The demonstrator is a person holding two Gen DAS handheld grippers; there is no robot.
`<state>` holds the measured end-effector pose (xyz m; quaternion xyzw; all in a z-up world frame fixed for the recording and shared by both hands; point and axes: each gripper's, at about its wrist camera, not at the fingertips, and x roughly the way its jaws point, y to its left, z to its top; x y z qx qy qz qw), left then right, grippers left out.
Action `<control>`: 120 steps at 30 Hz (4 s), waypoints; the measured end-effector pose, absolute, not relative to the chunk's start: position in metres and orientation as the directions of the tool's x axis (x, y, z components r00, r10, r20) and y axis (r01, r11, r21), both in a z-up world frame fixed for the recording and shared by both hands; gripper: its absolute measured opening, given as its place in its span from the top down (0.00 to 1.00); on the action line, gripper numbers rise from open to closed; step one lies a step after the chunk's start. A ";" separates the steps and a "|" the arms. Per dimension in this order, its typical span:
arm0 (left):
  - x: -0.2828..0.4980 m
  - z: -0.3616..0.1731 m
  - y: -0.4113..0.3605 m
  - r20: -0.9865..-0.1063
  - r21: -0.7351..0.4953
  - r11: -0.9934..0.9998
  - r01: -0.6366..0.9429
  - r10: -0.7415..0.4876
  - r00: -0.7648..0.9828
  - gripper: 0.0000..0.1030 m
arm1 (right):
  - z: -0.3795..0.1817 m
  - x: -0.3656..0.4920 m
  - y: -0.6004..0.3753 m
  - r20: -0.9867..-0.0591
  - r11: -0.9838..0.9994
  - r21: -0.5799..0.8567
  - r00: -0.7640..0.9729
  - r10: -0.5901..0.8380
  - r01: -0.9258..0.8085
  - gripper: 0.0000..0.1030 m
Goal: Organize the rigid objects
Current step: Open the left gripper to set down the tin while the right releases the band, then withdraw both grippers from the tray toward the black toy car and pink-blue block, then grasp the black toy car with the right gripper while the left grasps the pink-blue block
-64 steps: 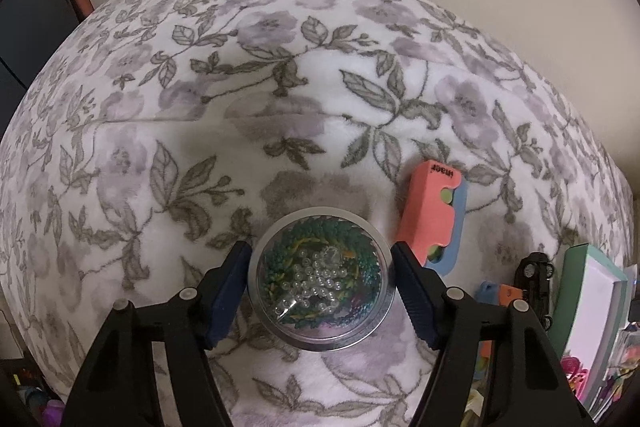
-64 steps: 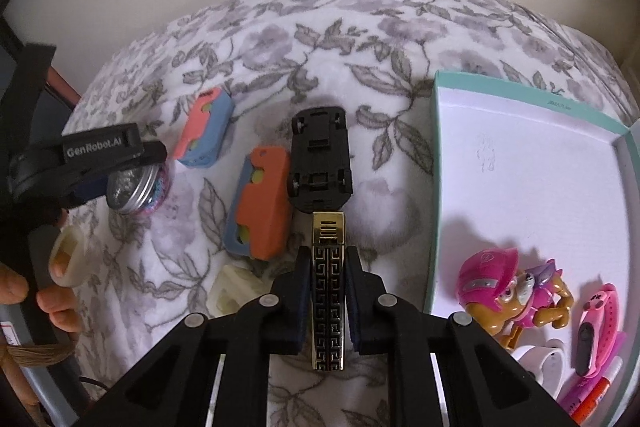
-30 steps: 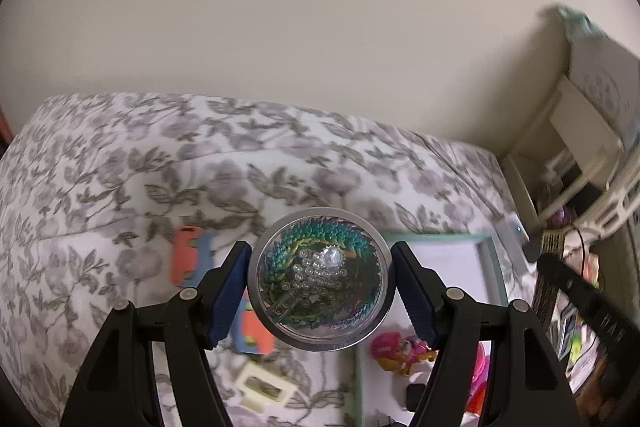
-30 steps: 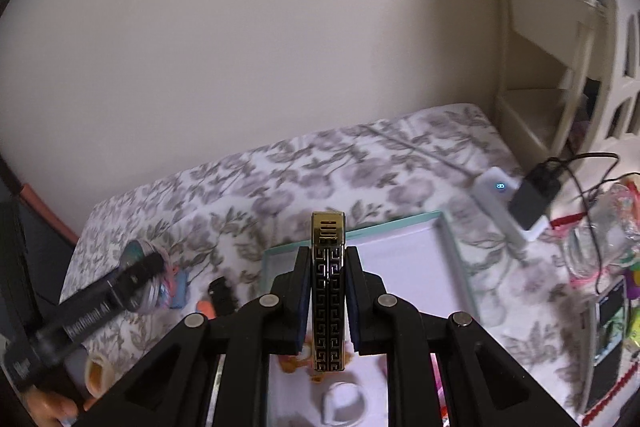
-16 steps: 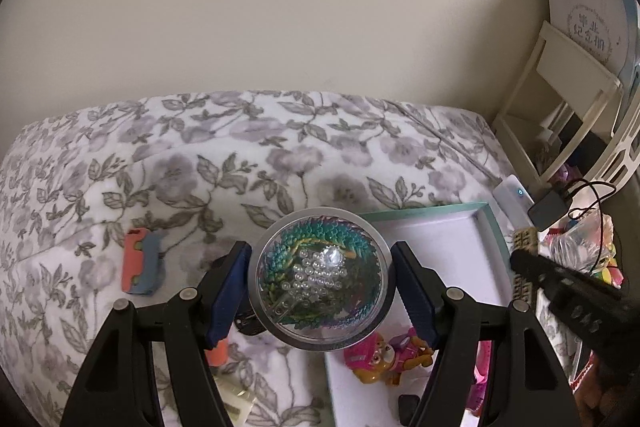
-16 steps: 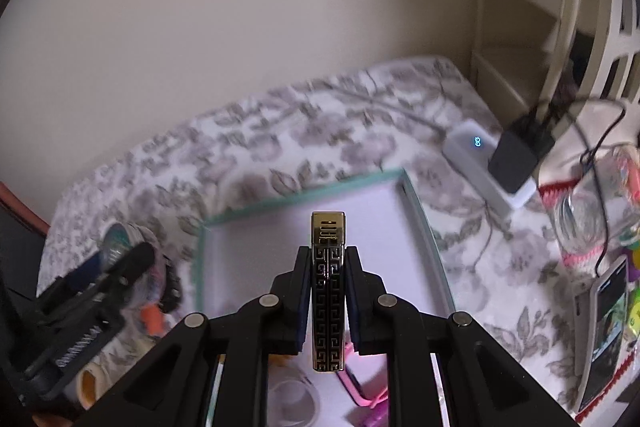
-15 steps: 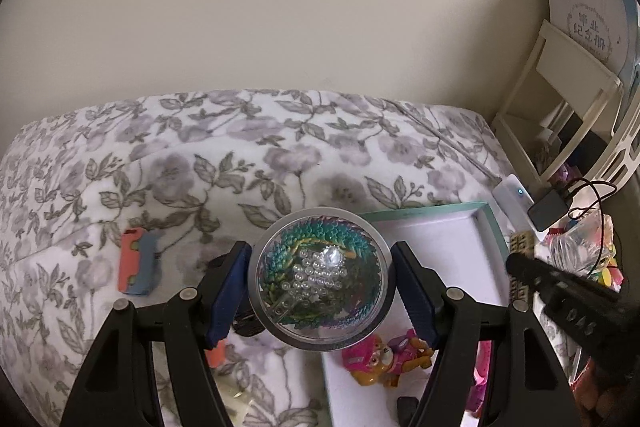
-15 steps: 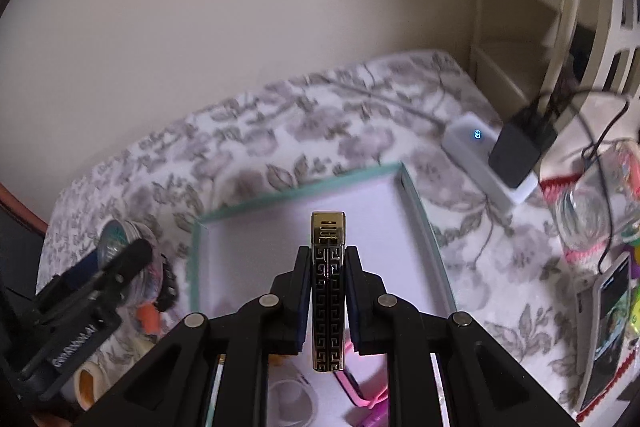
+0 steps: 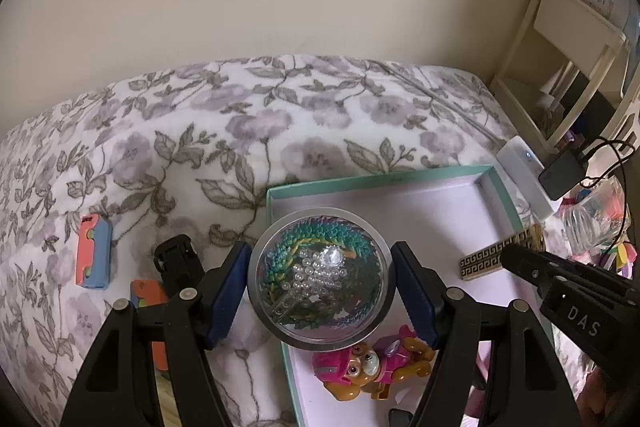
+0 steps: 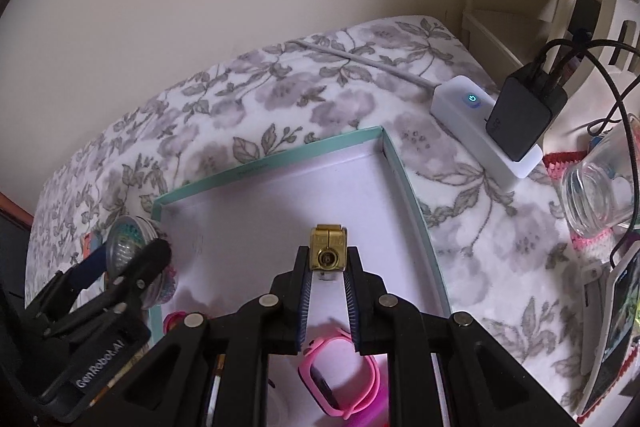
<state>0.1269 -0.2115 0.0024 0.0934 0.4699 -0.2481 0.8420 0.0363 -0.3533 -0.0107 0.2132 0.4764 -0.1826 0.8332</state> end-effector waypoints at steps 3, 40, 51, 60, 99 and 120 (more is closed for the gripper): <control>0.127 -0.001 -0.212 -0.843 -0.069 0.858 0.510 -0.323 0.431 0.30 | -0.012 0.038 -0.351 -0.879 0.846 0.164 0.464 -0.109 0.508 0.83; 0.166 0.025 -0.155 -0.849 -0.028 0.944 0.329 -0.196 0.490 0.17 | 0.007 0.041 -0.342 -0.866 0.843 0.112 0.468 -0.177 0.527 0.29; 0.184 0.019 -0.121 -0.870 -0.011 0.974 0.226 -0.121 0.478 0.04 | 0.006 0.053 -0.322 -0.847 0.870 0.114 0.504 -0.167 0.479 0.01; 0.204 0.024 -0.078 -0.872 -0.004 0.992 0.124 -0.064 0.486 0.04 | 0.007 0.068 -0.294 -0.831 0.892 0.114 0.534 -0.156 0.438 0.00; 0.254 0.000 0.030 -0.891 -0.088 0.996 -0.005 -0.077 0.448 0.04 | -0.040 0.157 -0.155 -0.835 0.978 0.122 0.550 0.010 0.168 0.26; 0.239 -0.039 -0.032 -0.905 0.015 0.984 0.177 -0.062 0.420 0.25 | -0.058 0.155 -0.163 -0.877 0.979 0.082 0.480 -0.019 0.188 0.64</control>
